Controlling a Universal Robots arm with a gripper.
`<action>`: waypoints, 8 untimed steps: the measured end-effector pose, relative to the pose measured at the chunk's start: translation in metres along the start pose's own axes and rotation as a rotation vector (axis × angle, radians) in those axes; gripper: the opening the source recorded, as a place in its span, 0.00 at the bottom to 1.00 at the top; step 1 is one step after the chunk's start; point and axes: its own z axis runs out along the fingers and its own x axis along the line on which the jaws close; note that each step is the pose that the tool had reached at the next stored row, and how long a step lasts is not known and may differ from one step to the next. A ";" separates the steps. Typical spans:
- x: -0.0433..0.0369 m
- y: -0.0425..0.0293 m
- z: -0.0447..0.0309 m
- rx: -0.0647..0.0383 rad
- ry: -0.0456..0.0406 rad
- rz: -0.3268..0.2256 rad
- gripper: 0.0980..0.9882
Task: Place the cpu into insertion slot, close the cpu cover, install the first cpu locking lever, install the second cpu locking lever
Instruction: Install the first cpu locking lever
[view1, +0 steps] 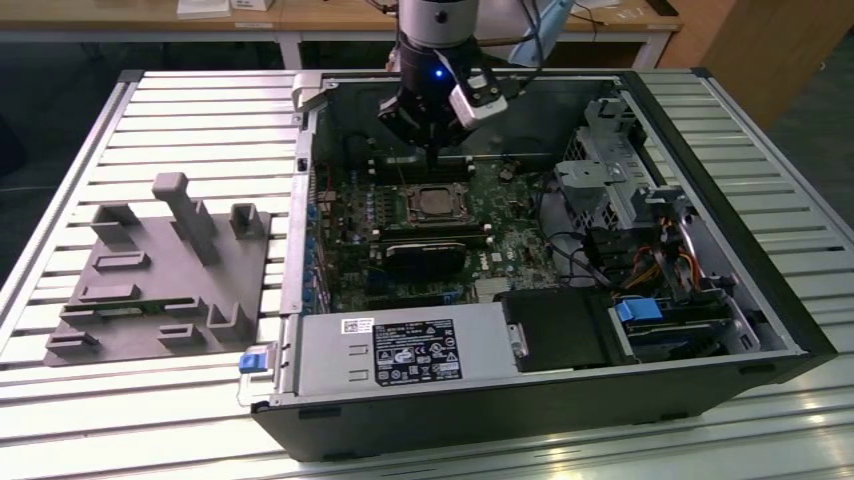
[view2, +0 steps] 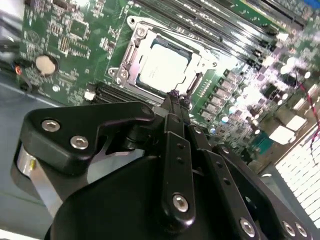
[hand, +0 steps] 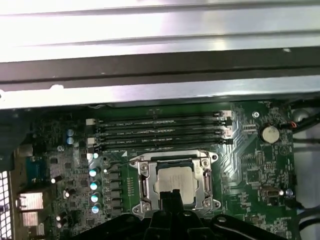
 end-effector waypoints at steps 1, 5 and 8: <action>0.0001 0.0000 0.0002 0.000 0.0003 -0.014 0.01; 0.0082 -0.0005 0.0017 -0.004 0.0003 -0.032 0.01; 0.0213 -0.0013 0.0017 -0.006 -0.0022 -0.032 0.01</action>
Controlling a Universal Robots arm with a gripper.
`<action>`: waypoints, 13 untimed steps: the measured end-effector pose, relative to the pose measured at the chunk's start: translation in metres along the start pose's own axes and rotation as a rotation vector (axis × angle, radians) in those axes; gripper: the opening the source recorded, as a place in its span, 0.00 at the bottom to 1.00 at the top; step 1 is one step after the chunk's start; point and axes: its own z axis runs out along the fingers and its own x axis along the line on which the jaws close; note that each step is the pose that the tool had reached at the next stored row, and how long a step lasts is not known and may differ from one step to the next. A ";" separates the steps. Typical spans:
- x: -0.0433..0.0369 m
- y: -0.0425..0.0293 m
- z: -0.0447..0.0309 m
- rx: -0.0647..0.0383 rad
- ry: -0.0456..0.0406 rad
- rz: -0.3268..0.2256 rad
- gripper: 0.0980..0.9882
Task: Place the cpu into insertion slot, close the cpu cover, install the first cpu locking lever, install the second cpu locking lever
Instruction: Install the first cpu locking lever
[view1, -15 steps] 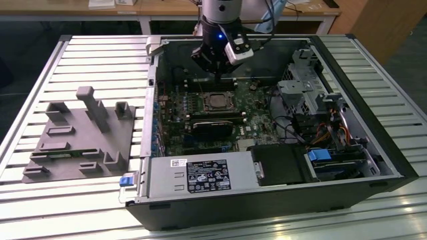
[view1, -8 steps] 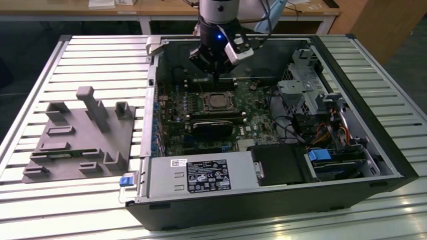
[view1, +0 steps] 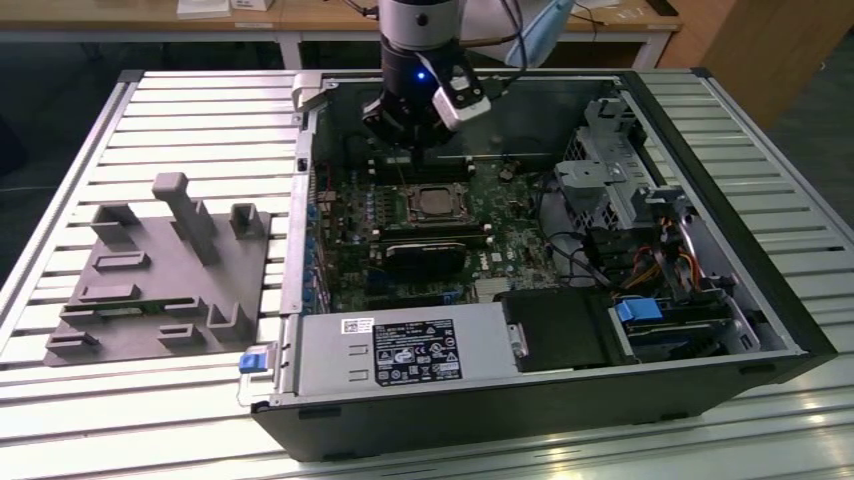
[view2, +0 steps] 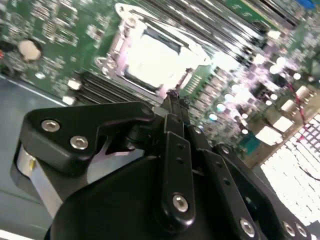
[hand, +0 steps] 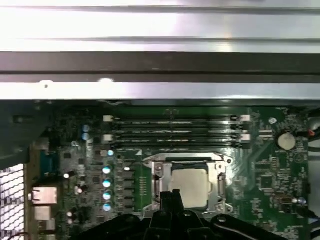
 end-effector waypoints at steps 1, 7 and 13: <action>0.0025 -0.0001 0.0000 0.000 -0.0007 0.000 0.01; 0.0161 -0.0004 0.0001 0.000 -0.0033 0.000 0.01; 0.0303 -0.0001 0.0010 0.000 -0.0049 0.000 0.01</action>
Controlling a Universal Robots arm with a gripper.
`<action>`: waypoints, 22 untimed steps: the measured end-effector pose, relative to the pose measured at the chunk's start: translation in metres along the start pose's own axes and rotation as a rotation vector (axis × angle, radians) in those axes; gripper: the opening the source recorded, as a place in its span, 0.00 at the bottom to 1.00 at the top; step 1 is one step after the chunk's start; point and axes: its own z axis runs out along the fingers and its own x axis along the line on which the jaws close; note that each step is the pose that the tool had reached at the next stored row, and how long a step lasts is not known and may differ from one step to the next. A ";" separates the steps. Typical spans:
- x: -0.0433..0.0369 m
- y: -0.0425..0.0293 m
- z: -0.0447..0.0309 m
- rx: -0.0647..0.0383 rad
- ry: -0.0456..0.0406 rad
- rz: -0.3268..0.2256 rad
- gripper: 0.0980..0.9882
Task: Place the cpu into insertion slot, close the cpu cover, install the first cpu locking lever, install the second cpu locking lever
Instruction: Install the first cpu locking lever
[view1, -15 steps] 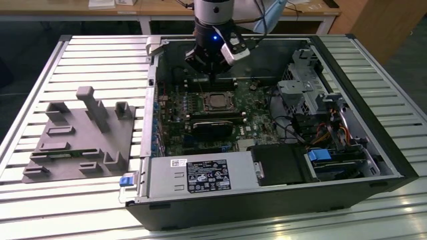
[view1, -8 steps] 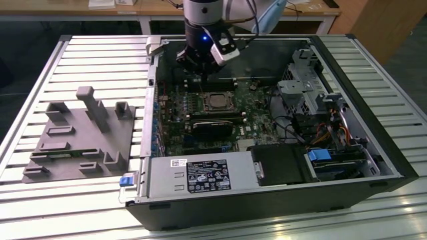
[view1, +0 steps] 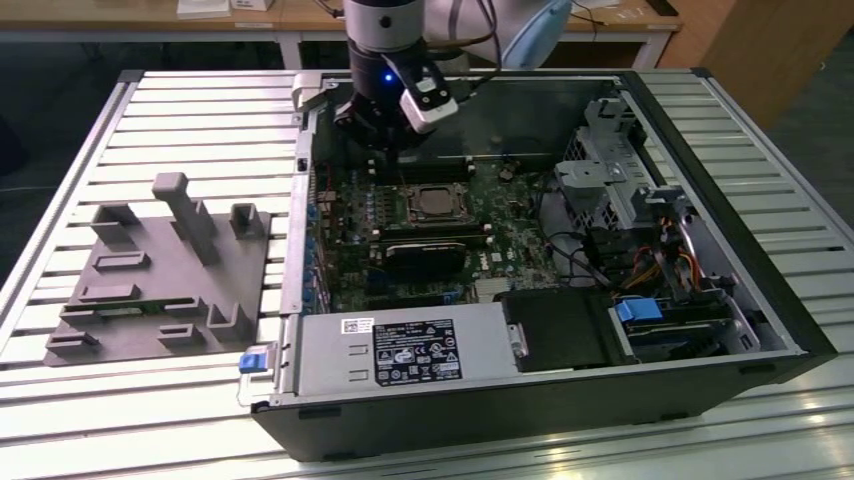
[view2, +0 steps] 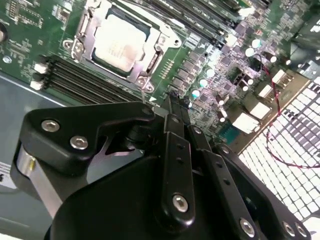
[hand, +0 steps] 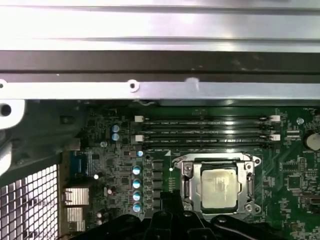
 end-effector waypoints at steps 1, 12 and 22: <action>0.0015 0.0002 0.0002 0.000 -0.0001 0.000 0.01; 0.0077 0.0138 0.0039 0.000 -0.0001 0.000 0.01; 0.0084 0.0218 0.0066 0.000 0.0000 0.000 0.01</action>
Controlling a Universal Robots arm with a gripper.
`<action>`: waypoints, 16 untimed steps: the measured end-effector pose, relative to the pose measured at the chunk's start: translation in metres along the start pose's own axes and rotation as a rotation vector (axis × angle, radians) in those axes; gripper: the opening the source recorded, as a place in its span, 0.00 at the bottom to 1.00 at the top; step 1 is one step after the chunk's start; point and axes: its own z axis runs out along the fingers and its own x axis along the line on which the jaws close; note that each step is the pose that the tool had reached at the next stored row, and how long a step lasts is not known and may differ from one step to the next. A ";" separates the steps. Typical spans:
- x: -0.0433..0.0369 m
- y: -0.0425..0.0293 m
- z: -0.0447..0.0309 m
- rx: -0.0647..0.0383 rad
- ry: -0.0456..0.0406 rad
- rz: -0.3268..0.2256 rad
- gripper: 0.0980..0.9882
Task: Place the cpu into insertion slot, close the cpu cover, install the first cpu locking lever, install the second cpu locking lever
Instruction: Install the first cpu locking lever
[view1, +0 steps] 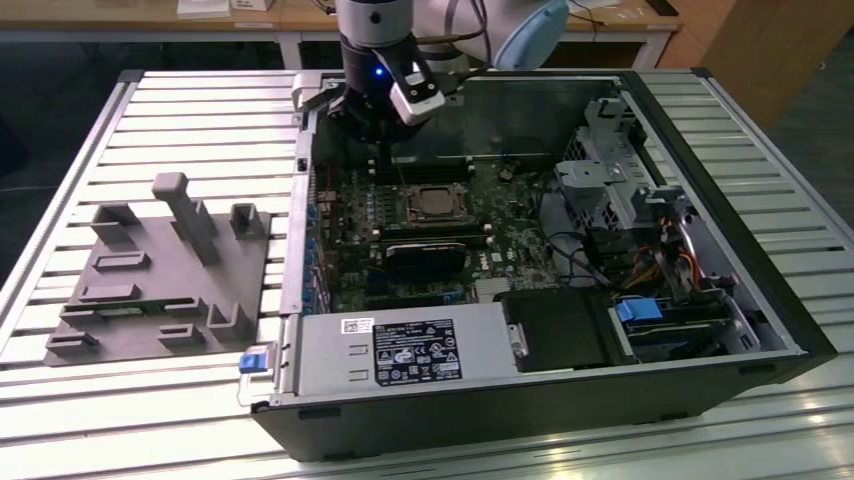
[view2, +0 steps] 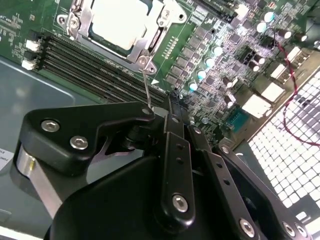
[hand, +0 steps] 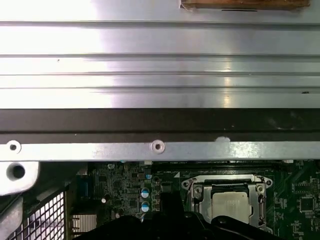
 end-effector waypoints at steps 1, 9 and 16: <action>0.0000 0.0008 0.0002 0.000 0.0000 0.000 0.01; -0.0103 0.0037 0.0017 0.000 -0.0001 0.000 0.01; -0.0399 0.0046 0.0040 0.000 0.0003 0.000 0.01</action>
